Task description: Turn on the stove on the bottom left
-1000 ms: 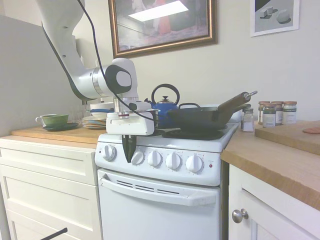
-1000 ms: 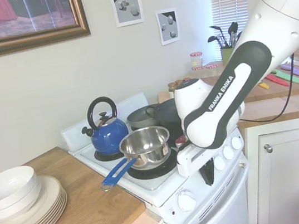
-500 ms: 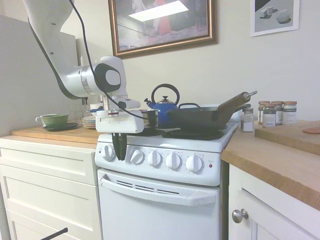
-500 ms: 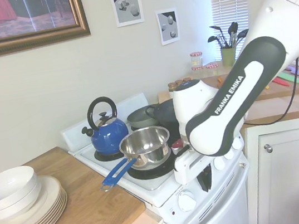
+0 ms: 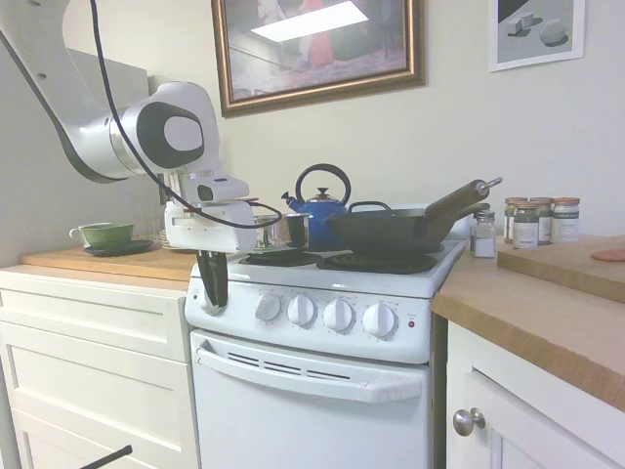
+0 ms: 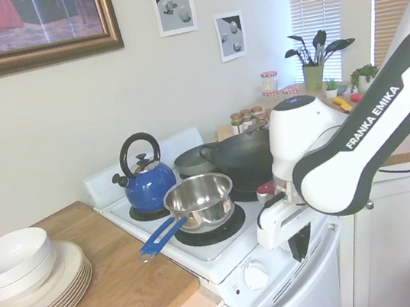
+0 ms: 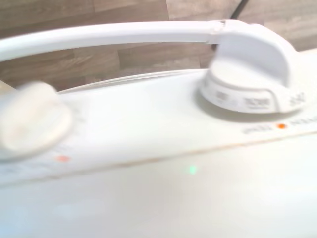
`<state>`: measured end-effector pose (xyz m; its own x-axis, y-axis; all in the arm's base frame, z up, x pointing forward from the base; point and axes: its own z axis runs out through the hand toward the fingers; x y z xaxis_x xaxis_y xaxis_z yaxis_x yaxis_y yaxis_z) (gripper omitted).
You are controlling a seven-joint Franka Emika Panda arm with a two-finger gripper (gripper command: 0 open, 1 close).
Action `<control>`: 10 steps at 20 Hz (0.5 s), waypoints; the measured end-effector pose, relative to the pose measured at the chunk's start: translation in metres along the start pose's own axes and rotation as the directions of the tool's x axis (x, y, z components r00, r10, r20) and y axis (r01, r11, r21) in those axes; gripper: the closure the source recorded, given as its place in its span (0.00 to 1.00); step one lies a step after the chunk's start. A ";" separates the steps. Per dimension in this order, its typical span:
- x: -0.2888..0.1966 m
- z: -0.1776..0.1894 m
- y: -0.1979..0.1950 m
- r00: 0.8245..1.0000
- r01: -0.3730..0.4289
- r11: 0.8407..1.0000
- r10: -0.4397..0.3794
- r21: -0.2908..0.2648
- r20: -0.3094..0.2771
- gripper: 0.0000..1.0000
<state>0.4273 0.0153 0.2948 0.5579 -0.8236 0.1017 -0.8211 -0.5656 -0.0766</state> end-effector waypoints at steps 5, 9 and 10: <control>0.005 -0.009 0.012 0.999 -0.035 0.999 0.035 0.018 -0.008 0.00; 0.005 -0.014 0.016 0.999 -0.042 0.999 0.042 0.033 -0.003 0.00; 0.006 -0.015 0.017 0.999 -0.041 0.999 0.041 0.036 -0.004 0.00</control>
<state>0.4150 0.0015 0.3094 0.5231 -0.8460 0.1028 -0.8384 -0.5325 -0.1165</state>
